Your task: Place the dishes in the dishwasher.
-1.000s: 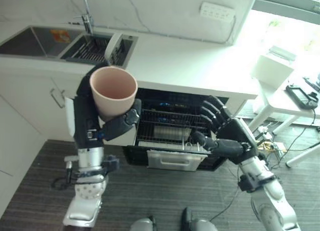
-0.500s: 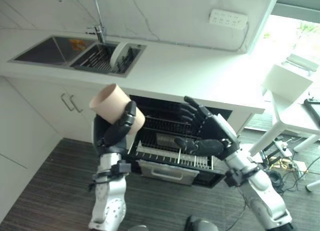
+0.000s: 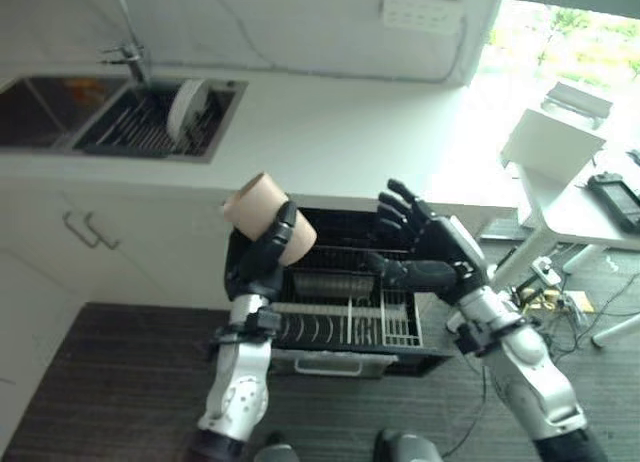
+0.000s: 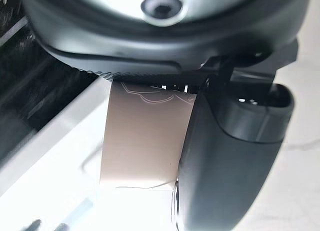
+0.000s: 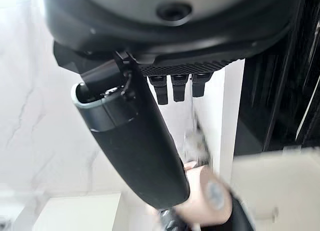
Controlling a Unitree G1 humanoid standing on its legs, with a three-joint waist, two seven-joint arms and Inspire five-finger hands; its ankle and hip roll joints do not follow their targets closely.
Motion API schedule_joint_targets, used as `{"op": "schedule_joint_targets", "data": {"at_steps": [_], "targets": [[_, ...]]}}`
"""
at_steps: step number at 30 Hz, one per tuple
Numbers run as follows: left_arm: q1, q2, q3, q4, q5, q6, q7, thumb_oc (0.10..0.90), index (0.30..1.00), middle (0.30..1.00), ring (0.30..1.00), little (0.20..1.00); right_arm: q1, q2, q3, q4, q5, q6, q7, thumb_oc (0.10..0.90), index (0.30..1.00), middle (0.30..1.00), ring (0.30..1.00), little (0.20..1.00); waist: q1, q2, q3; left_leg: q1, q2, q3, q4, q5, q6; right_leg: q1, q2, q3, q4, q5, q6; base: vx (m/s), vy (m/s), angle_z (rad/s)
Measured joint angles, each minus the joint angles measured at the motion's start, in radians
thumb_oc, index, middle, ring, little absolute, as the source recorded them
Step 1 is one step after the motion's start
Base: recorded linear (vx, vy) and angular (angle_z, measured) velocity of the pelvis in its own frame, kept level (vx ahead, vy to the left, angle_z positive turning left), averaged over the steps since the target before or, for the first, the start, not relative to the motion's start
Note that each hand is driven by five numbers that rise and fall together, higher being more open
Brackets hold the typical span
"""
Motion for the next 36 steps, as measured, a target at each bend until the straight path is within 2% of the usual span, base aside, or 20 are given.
{"op": "schedule_joint_targets", "data": {"at_steps": [1, 2, 5, 6, 8, 9, 13, 16, 18, 23, 28, 36], "targets": [[0.003, 0.018, 0.018, 0.000, 0.056, -0.012, 0.015, 0.400, 0.300, 0.300, 0.300, 0.300, -0.007, 0.002, 0.010, 0.000, 0.000, 0.013, 0.000, 0.800, 0.900, 0.900, 0.900, 0.900, 0.013, -0.001, 0.000, -0.001, -0.008, 0.000, 0.009, -0.006, 0.007, 0.008, -0.007, 0.002, -0.013, 0.008, 0.010, 0.09, 0.006, 0.07], [0.008, 0.057, 0.056, 0.001, 0.184, -0.038, 0.046, 0.400, 0.300, 0.300, 0.300, 0.300, -0.010, 0.006, 0.010, 0.000, 0.044, 0.031, 0.008, 0.800, 0.900, 0.900, 0.900, 0.900, 0.028, -0.003, 0.000, -0.002, -0.009, 0.001, 0.027, -0.025, 0.014, 0.020, -0.010, 0.001, -0.029, 0.013, 0.014, 0.06, -0.003, 0.01], [0.008, 0.115, 0.107, 0.001, 0.359, -0.082, 0.112, 0.400, 0.300, 0.300, 0.300, 0.300, -0.009, 0.017, 0.005, 0.001, 0.107, 0.034, 0.010, 0.800, 0.900, 0.900, 0.900, 0.900, 0.022, -0.014, -0.006, -0.003, -0.007, 0.002, 0.048, -0.038, 0.019, 0.029, -0.007, 0.005, -0.031, 0.014, 0.015, 0.06, -0.003, -0.05], [0.006, 0.123, 0.111, 0.001, 0.412, -0.086, 0.127, 0.400, 0.300, 0.300, 0.300, 0.300, -0.009, 0.015, 0.001, 0.001, 0.129, 0.036, 0.010, 0.800, 0.900, 0.900, 0.900, 0.900, 0.022, -0.017, -0.008, -0.004, -0.005, 0.002, 0.051, -0.039, 0.018, 0.029, -0.005, 0.007, -0.031, 0.014, 0.015, 0.06, -0.007, -0.06], [0.005, 0.154, 0.110, 0.001, 0.608, -0.087, 0.189, 0.400, 0.300, 0.300, 0.300, 0.300, -0.009, 0.013, -0.008, 0.001, 0.191, 0.057, 0.010, 0.800, 0.900, 0.900, 0.900, 0.900, 0.021, -0.024, -0.013, -0.011, 0.005, 0.002, 0.065, -0.048, 0.019, 0.026, 0.005, 0.011, -0.031, 0.016, 0.012, 0.06, -0.005, -0.09], [0.004, 0.184, 0.108, 0.000, 0.773, -0.089, 0.247, 0.400, 0.300, 0.300, 0.300, 0.300, -0.009, 0.013, -0.018, 0.001, 0.231, 0.068, 0.013, 0.800, 0.900, 0.900, 0.900, 0.900, 0.021, -0.025, -0.015, -0.021, 0.012, 0.003, 0.076, -0.049, 0.017, 0.018, 0.011, 0.013, -0.030, 0.021, 0.010, 0.06, -0.001, -0.09], [0.002, 0.267, 0.109, -0.007, 1.074, -0.106, 0.376, 0.400, 0.300, 0.300, 0.300, 0.300, -0.008, 0.010, -0.032, 0.001, 0.316, 0.075, 0.014, 0.800, 0.900, 0.900, 0.900, 0.900, 0.020, -0.023, -0.016, -0.023, 0.015, 0.004, 0.077, -0.044, 0.009, 0.015, 0.013, 0.013, -0.030, 0.024, 0.008, 0.01, 0.001, -0.01], [-0.002, 0.270, 0.099, -0.011, 1.223, -0.126, 0.455, 0.400, 0.300, 0.300, 0.300, 0.300, -0.008, 0.020, -0.029, 0.001, 0.323, 0.075, 0.008, 0.800, 0.900, 0.900, 0.900, 0.900, 0.021, -0.018, -0.030, -0.022, 0.015, 0.005, 0.077, -0.044, 0.009, 0.015, 0.013, 0.014, -0.031, 0.025, 0.008, 0.00, 0.000, 0.00], [-0.004, 0.268, 0.045, -0.010, 1.282, -0.125, 0.477, 0.400, 0.300, 0.300, 0.300, 0.300, -0.008, 0.021, -0.018, 0.001, 0.323, 0.074, 0.005, 0.800, 0.900, 0.900, 0.900, 0.900, 0.021, -0.017, -0.041, -0.017, 0.015, 0.011, 0.077, -0.044, 0.009, 0.015, 0.013, 0.019, -0.031, 0.027, 0.009, 0.00, 0.001, -0.06], [-0.011, 0.268, -0.015, -0.004, 1.354, -0.123, 0.508, 0.400, 0.300, 0.300, 0.300, 0.300, -0.009, 0.020, -0.001, 0.001, 0.323, 0.074, -0.015, 0.800, 0.900, 0.900, 0.900, 0.900, 0.020, -0.015, -0.044, -0.015, 0.015, 0.017, 0.078, -0.042, 0.010, 0.013, 0.014, 0.030, -0.031, 0.032, 0.008, 0.00, 0.000, -0.05], [-0.035, 0.268, -0.092, 0.030, 1.402, -0.123, 0.521, 0.400, 0.300, 0.300, 0.300, 0.300, -0.011, 0.020, 0.056, 0.011, 0.325, 0.093, -0.015, 0.800, 0.900, 0.900, 0.900, 0.900, 0.021, -0.012, -0.083, -0.015, 0.015, 0.021, 0.077, -0.041, 0.010, 0.010, 0.015, 0.034, -0.031, 0.033, 0.007, 0.00, 0.000, 0.00], [-0.051, 0.269, -0.115, 0.063, 1.402, -0.116, 0.523, 0.400, 0.300, 0.300, 0.300, 0.300, -0.012, 0.025, 0.102, 0.011, 0.353, 0.117, -0.012, 0.800, 0.900, 0.900, 0.900, 0.900, 0.018, -0.011, -0.086, -0.017, 0.015, 0.027, 0.075, -0.039, 0.018, -0.002, 0.016, 0.043, -0.031, 0.036, 0.001, 0.00, 0.010, -0.02]]}}
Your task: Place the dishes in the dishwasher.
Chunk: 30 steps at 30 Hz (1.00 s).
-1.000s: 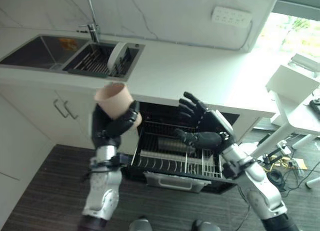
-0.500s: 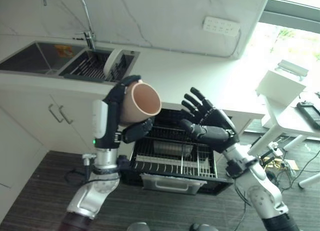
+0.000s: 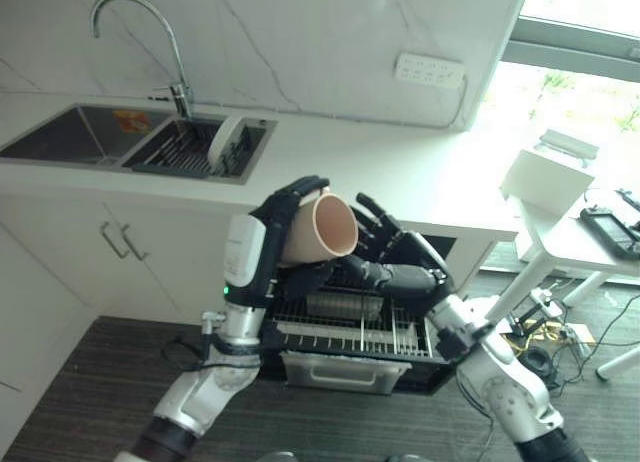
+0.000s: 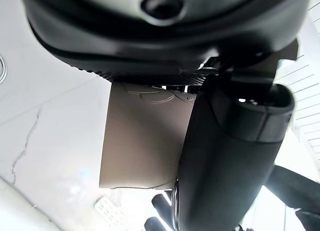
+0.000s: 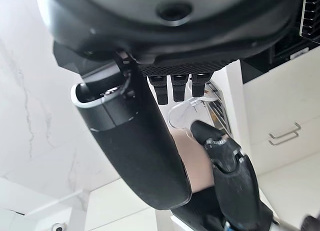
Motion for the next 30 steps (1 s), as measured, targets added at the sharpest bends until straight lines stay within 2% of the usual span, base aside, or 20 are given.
{"op": "schedule_joint_targets", "data": {"at_steps": [4, 14, 22, 30], "targets": [[0.000, 0.000, -0.031, 0.021, 0.000, 0.010, -0.005, 0.400, 0.300, 0.300, 0.300, 0.300, -0.009, -0.004, 0.048, 0.000, -0.001, 0.037, 0.024, 0.800, 0.900, 0.900, 0.900, 0.900, 0.000, 0.003, -0.012, -0.001, 0.000, 0.001, -0.001, 0.001, 0.001, -0.002, 0.000, 0.000, 0.000, 0.002, -0.002, 0.00, 0.000, 0.00], [-0.006, 0.000, -0.042, 0.033, 0.004, 0.031, -0.004, 0.400, 0.300, 0.300, 0.300, 0.300, -0.018, 0.006, 0.050, 0.000, -0.038, 0.041, 0.015, 0.800, 0.900, 0.900, 0.900, 0.900, -0.004, 0.014, -0.022, -0.005, 0.000, 0.021, -0.003, 0.006, 0.005, -0.020, 0.001, 0.022, 0.000, 0.013, -0.001, -0.04, 0.007, -0.06], [-0.045, -0.002, -0.088, 0.075, 0.053, 0.050, 0.025, 0.400, 0.300, 0.300, 0.300, 0.300, -0.018, 0.029, 0.052, 0.001, 0.011, 0.041, -0.060, 0.800, 0.900, 0.900, 0.900, 0.900, -0.007, 0.026, -0.034, -0.019, 0.000, 0.024, -0.005, 0.014, 0.006, -0.039, 0.001, 0.025, 0.000, 0.019, -0.001, -0.05, -0.005, -0.01], [-0.076, -0.006, -0.115, 0.098, 0.081, 0.056, 0.045, 0.400, 0.300, 0.300, 0.300, 0.300, -0.018, 0.034, 0.059, 0.001, 0.079, 0.026, -0.124, 0.800, 0.900, 0.900, 0.900, 0.900, -0.025, 0.027, -0.035, -0.017, 0.000, 0.026, -0.019, 0.025, 0.002, -0.042, 0.002, 0.026, -0.003, 0.021, 0.001, 0.00, -0.001, 0.00]]}}
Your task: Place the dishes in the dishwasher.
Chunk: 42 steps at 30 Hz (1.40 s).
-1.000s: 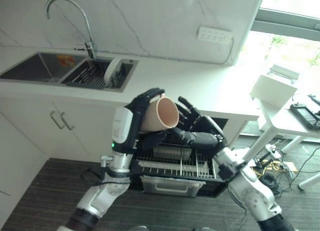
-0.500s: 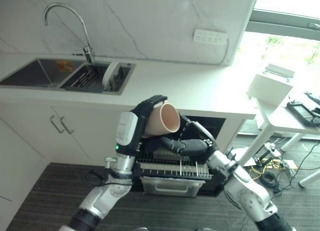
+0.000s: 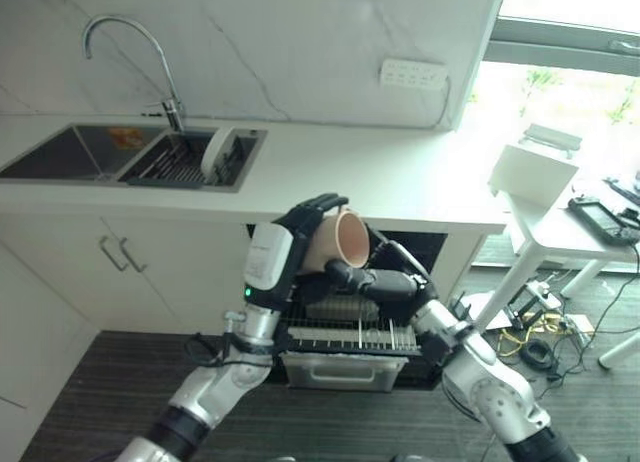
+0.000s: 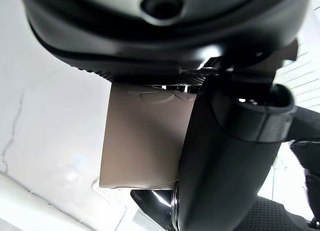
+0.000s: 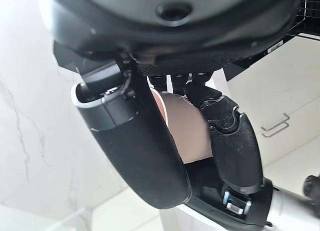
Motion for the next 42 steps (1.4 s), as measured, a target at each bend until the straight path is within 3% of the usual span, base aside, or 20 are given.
{"op": "schedule_joint_targets", "data": {"at_steps": [11, 19, 33, 34, 42], "targets": [[-0.037, -0.001, -0.043, 0.030, 0.048, 0.028, 0.018, 0.400, 0.300, 0.300, 0.300, 0.300, 0.000, 0.000, 0.012, 0.000, 0.007, -0.008, -0.073, 0.800, 0.900, 0.900, 0.900, 0.900, 0.002, 0.013, -0.008, 0.000, 0.000, 0.005, -0.002, 0.000, 0.000, -0.002, 0.000, 0.004, 0.000, 0.001, 0.001, 0.00, 0.000, 0.00], [-0.065, 0.005, -0.083, 0.044, 0.118, 0.064, 0.027, 0.400, 0.300, 0.300, 0.300, 0.300, 0.000, -0.003, 0.011, 0.000, -0.080, -0.009, -0.116, 0.800, 0.900, 0.900, 0.900, 0.900, -0.003, 0.018, -0.011, 0.001, -0.001, 0.010, -0.017, 0.009, -0.001, -0.012, 0.001, 0.010, 0.000, 0.002, 0.001, 0.00, 0.007, -0.01], [-0.085, -0.006, -0.119, 0.100, 0.128, 0.063, 0.088, 0.400, 0.300, 0.300, 0.300, 0.300, 0.000, -0.001, 0.017, 0.000, -0.080, -0.009, -0.143, 0.800, 0.900, 0.900, 0.900, 0.900, -0.022, 0.019, -0.011, 0.005, -0.001, 0.021, -0.029, 0.013, 0.001, -0.017, 0.002, 0.017, -0.003, 0.002, 0.001, 0.00, 0.001, 0.00], [-0.085, -0.007, -0.120, 0.101, 0.130, 0.063, 0.092, 0.400, 0.300, 0.300, 0.300, 0.300, 0.000, -0.001, 0.017, 0.000, -0.081, -0.009, -0.143, 0.400, 0.300, 0.300, 0.300, 0.300, -0.024, 0.019, -0.011, 0.007, -0.001, 0.021, -0.031, 0.014, 0.000, -0.017, 0.002, 0.018, -0.003, 0.002, 0.001, 0.00, 0.006, -0.04], [-0.103, -0.036, -0.130, 0.118, 0.153, 0.062, 0.096, 0.400, 0.300, 0.300, 0.300, 0.300, -0.001, -0.010, 0.016, 0.000, -0.166, -0.023, -0.160, 0.400, 0.300, 0.300, 0.300, 0.300, -0.028, 0.021, -0.011, 0.020, 0.000, 0.032, -0.046, 0.019, -0.001, -0.017, 0.006, 0.025, -0.008, 0.003, 0.000, 0.00, 0.003, -0.04]]}}
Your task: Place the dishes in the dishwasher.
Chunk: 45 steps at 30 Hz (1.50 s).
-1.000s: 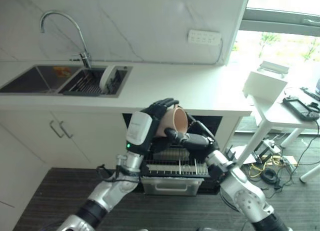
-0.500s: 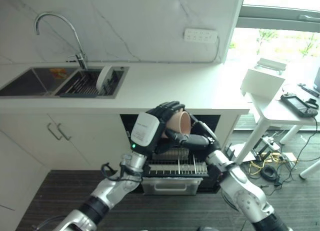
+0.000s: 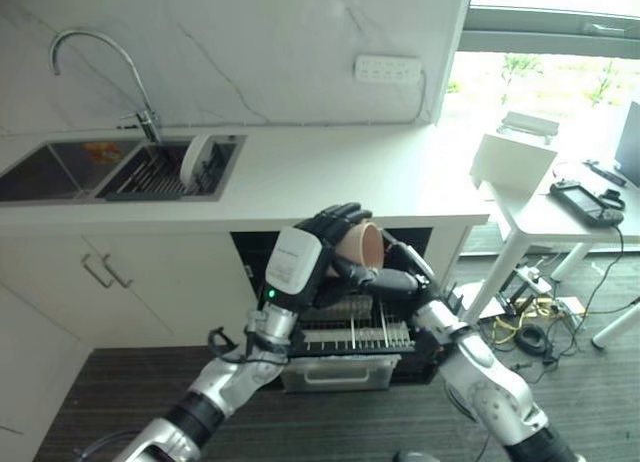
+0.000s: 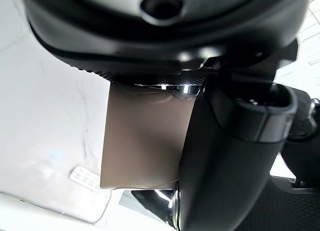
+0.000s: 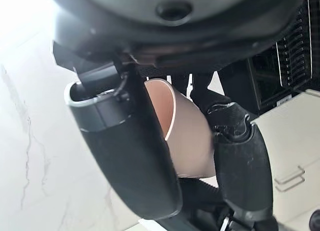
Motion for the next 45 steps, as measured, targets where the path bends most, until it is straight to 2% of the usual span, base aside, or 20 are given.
{"op": "schedule_joint_targets", "data": {"at_steps": [4, 5, 6, 17, 19, 22, 26, 31, 40, 43, 45], "targets": [[-0.002, -0.003, -0.003, 0.002, -0.008, -0.005, -0.001, 0.400, 0.300, 0.300, 0.300, 0.300, 0.000, -0.001, 0.000, 0.000, -0.034, -0.008, -0.005, 0.400, 0.300, 0.300, 0.300, 0.300, 0.001, 0.002, 0.000, 0.001, 0.000, 0.001, -0.005, 0.002, 0.000, 0.000, 0.001, 0.000, -0.003, 0.001, -0.002, 0.00, 0.000, 0.00], [-0.003, -0.005, -0.003, 0.010, -0.008, -0.012, 0.001, 0.483, 0.425, 0.425, 0.425, 0.425, -0.001, 0.000, 0.001, 0.000, -0.035, -0.008, -0.008, 0.400, 0.300, 0.300, 0.300, 0.300, 0.001, 0.003, 0.000, 0.001, 0.000, 0.001, -0.006, 0.002, 0.000, 0.000, 0.001, 0.000, -0.003, 0.001, -0.002, 0.00, 0.000, 0.00], [-0.004, -0.005, -0.003, 0.011, -0.009, -0.013, 0.001, 0.800, 0.900, 0.900, 0.900, 0.900, -0.001, 0.000, 0.001, 0.000, -0.035, -0.008, -0.008, 0.400, 0.300, 0.300, 0.300, 0.300, 0.001, 0.003, 0.000, 0.001, 0.000, 0.001, -0.006, 0.002, 0.000, 0.000, 0.001, 0.000, -0.003, 0.001, -0.002, 0.00, 0.000, 0.00], [0.008, -0.002, 0.022, 0.031, -0.007, -0.047, 0.008, 0.800, 0.900, 0.900, 0.900, 0.900, -0.001, 0.000, 0.000, 0.001, -0.076, -0.008, -0.012, 0.400, 0.300, 0.300, 0.300, 0.300, 0.004, 0.007, 0.001, 0.015, 0.000, 0.005, -0.022, 0.006, -0.001, 0.007, 0.002, 0.002, -0.006, 0.001, -0.002, 0.00, 0.000, 0.00], [0.051, 0.000, 0.065, 0.031, 0.003, -0.100, 0.011, 0.800, 0.900, 0.900, 0.900, 0.900, -0.001, -0.010, 0.000, 0.000, -0.094, -0.008, -0.005, 0.400, 0.300, 0.300, 0.300, 0.300, 0.004, 0.016, 0.002, 0.016, 0.000, 0.006, -0.028, 0.009, -0.001, 0.005, 0.003, 0.001, -0.007, 0.000, -0.002, 0.00, 0.000, 0.00], [0.164, 0.006, 0.147, 0.030, 0.007, -0.136, 0.042, 0.800, 0.900, 0.900, 0.900, 0.900, -0.002, 0.003, -0.073, -0.001, -0.094, -0.044, -0.021, 0.400, 0.300, 0.300, 0.300, 0.300, 0.005, 0.025, 0.005, 0.020, 0.000, 0.006, -0.042, 0.015, -0.003, 0.004, 0.004, 0.000, -0.009, -0.003, -0.002, 0.00, 0.000, 0.00], [0.266, 0.017, 0.263, 0.031, 0.002, -0.126, 0.093, 0.800, 0.900, 0.900, 0.900, 0.900, -0.002, 0.002, -0.203, -0.001, -0.093, -0.111, -0.036, 0.400, 0.300, 0.300, 0.300, 0.300, 0.013, 0.038, 0.014, 0.025, -0.001, 0.005, -0.052, 0.020, -0.004, 0.005, 0.005, -0.001, -0.009, -0.005, -0.003, 0.00, 0.000, 0.00], [0.353, 0.059, 0.387, 0.029, 0.003, -0.125, 0.103, 0.800, 0.900, 0.900, 0.900, 0.900, 0.001, -0.008, -0.297, -0.001, -0.093, -0.147, -0.037, 0.400, 0.300, 0.300, 0.300, 0.300, 0.032, 0.039, 0.016, 0.035, 0.000, 0.001, -0.075, 0.030, -0.008, 0.008, 0.008, -0.006, -0.009, -0.010, -0.007, 0.00, 0.011, 0.02], [0.396, 0.075, 0.408, 0.029, -0.011, -0.129, 0.058, 0.800, 0.900, 0.900, 0.900, 0.900, 0.004, -0.009, -0.303, 0.000, -0.093, -0.149, -0.031, 0.400, 0.300, 0.300, 0.300, 0.300, 0.032, 0.053, 0.038, 0.036, 0.000, 0.000, -0.077, 0.030, -0.008, 0.010, 0.008, -0.009, -0.010, -0.012, -0.007, 0.00, 0.003, 0.01], [0.401, 0.061, 0.430, 0.029, -0.165, -0.142, -0.018, 0.800, 0.900, 0.900, 0.900, 0.900, 0.007, -0.008, -0.303, 0.000, -0.093, -0.149, -0.030, 0.400, 0.300, 0.300, 0.300, 0.300, 0.032, 0.053, 0.038, 0.036, 0.000, -0.001, -0.078, 0.030, -0.008, 0.010, 0.008, -0.009, -0.010, -0.013, -0.006, 0.00, 0.000, 0.00], [0.399, 0.014, 0.455, 0.020, -0.369, -0.149, -0.150, 0.800, 0.900, 0.900, 0.900, 0.900, 0.018, -0.008, -0.303, 0.000, -0.093, -0.148, -0.016, 0.400, 0.300, 0.300, 0.300, 0.300, 0.032, 0.051, 0.039, 0.036, 0.000, -0.001, -0.078, 0.030, -0.008, 0.011, 0.008, -0.010, -0.010, -0.014, -0.006, 0.00, 0.000, 0.00]]}}
